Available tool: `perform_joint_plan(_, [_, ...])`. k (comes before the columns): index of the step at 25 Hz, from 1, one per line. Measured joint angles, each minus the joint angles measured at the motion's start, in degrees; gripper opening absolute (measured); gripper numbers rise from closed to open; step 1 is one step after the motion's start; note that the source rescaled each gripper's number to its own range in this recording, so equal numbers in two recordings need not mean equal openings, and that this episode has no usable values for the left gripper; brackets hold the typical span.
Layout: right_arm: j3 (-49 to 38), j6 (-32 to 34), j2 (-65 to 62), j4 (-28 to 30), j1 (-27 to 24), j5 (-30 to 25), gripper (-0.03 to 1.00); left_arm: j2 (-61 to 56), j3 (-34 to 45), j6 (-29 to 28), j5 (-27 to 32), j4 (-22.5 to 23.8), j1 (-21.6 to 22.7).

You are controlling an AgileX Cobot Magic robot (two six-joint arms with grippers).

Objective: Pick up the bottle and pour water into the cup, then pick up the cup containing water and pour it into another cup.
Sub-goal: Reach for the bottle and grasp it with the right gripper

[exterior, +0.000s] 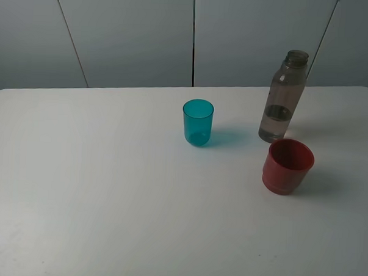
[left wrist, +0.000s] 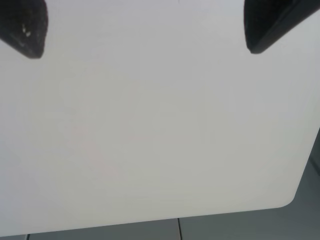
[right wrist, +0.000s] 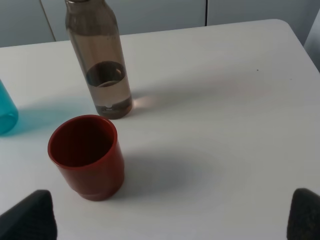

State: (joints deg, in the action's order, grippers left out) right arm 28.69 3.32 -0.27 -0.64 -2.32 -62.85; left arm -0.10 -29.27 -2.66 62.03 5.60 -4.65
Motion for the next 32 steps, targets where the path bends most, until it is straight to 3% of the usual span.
perform_joint_plan(29, [0.1, 0.1, 0.0, 1.7, 0.9, 0.0, 1.0, 0.0, 0.0, 0.0, 0.0, 0.0, 0.0])
perform_joint_plan(32, [0.8, 0.2, 0.9, -0.1, 1.9, -1.3, 1.0, 0.0, 0.0, 0.0, 0.0, 0.0, 0.0])
